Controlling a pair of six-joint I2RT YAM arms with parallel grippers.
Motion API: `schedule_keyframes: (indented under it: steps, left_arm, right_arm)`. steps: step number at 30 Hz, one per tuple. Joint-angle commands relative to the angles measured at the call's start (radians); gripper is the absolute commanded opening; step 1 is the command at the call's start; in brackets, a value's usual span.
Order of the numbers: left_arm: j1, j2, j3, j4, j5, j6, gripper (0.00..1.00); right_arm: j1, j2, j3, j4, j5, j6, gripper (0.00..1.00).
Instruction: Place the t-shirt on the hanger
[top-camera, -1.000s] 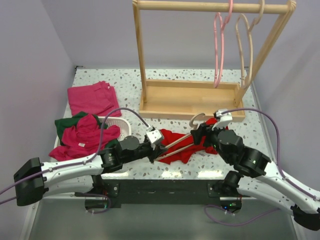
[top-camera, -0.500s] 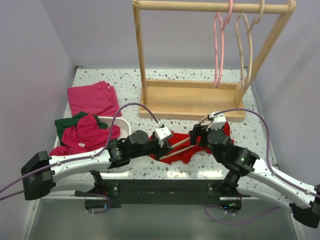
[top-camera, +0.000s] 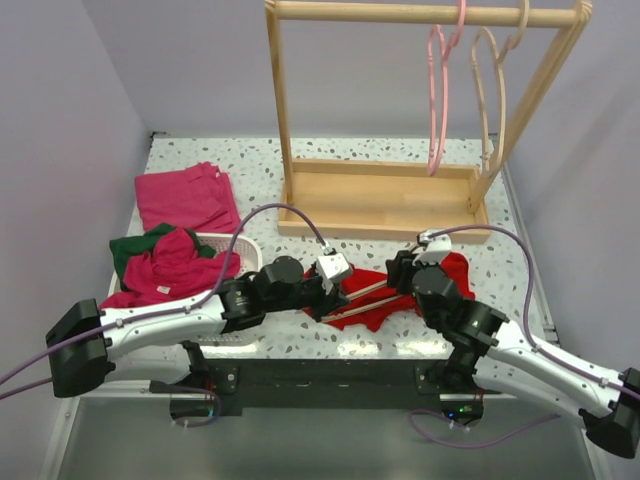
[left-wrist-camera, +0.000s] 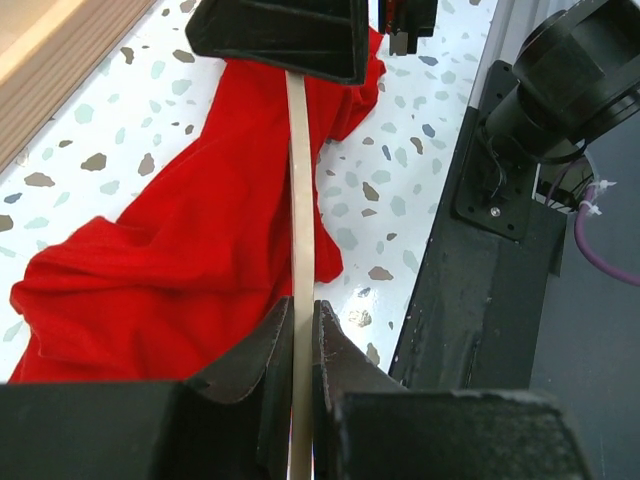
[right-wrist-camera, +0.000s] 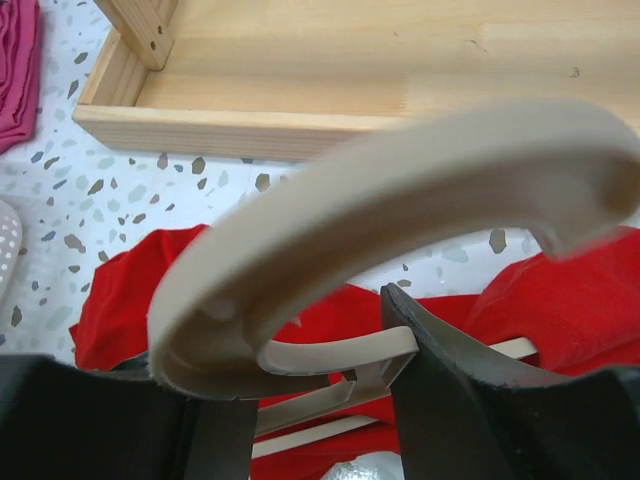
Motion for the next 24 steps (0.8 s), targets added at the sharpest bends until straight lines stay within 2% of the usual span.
schedule_keyframes:
  steps: [1, 2, 3, 5, 6, 8, 11, 12, 13, 14, 15, 17, 19, 21, 24]
  left_arm:
    - [0.0, 0.003, 0.052, 0.037, 0.032, 0.003, 0.0]
    - [0.0, 0.005, 0.055, 0.037, 0.03, 0.001, 0.0]
    - [0.0, 0.008, 0.061, 0.037, 0.03, -0.002, 0.0]
    - [0.0, 0.011, 0.066, 0.039, 0.015, -0.011, 0.0]
    - [0.0, 0.009, 0.072, 0.039, 0.01, -0.017, 0.01]
    - [0.0, 0.011, 0.078, 0.039, -0.01, -0.03, 0.02]
    - [0.0, 0.005, 0.1, 0.019, -0.062, -0.065, 0.16]
    - [0.0, -0.004, 0.115, 0.011, -0.086, -0.079, 0.28]
    - [0.0, -0.01, 0.124, -0.019, -0.132, -0.123, 0.33]
    - [0.0, -0.02, 0.141, -0.042, -0.239, -0.15, 0.39]
    - [0.002, -0.039, 0.149, -0.087, -0.296, -0.212, 0.49]
    - [0.02, -0.066, 0.17, -0.156, -0.42, -0.282, 0.52]
    - [0.111, -0.076, 0.175, -0.201, -0.386, -0.353, 0.53]
    - [0.213, -0.077, 0.153, -0.181, -0.254, -0.375, 0.49]
    - [0.247, 0.018, 0.196, -0.225, -0.127, -0.317, 0.46]
  right_arm:
    - [0.001, -0.053, -0.041, 0.061, 0.022, 0.044, 0.41]
    - [0.0, -0.075, -0.047, 0.063, 0.019, 0.046, 0.37]
    - [0.0, -0.087, -0.058, 0.064, 0.016, 0.047, 0.29]
    - [0.0, -0.116, -0.064, 0.061, 0.014, 0.046, 0.23]
    - [0.0, -0.124, -0.072, 0.061, 0.014, 0.043, 0.15]
    - [0.0, -0.136, -0.078, 0.06, 0.014, 0.044, 0.11]
    - [0.0, -0.161, -0.096, 0.06, 0.011, 0.044, 0.04]
    - [0.0, -0.173, -0.105, 0.058, 0.011, 0.046, 0.04]
    - [0.0, -0.181, -0.11, 0.061, 0.008, 0.046, 0.02]
    - [0.0, -0.188, -0.121, 0.066, 0.005, 0.044, 0.02]
    - [0.0, -0.208, -0.128, 0.069, 0.004, 0.044, 0.01]
    - [0.0, -0.225, -0.138, 0.075, -0.015, 0.034, 0.0]
    - [0.0, -0.248, -0.142, 0.08, -0.035, 0.026, 0.0]
    - [0.0, -0.268, -0.147, 0.083, -0.052, 0.009, 0.0]
    - [0.0, -0.279, -0.148, 0.084, -0.087, -0.009, 0.0]
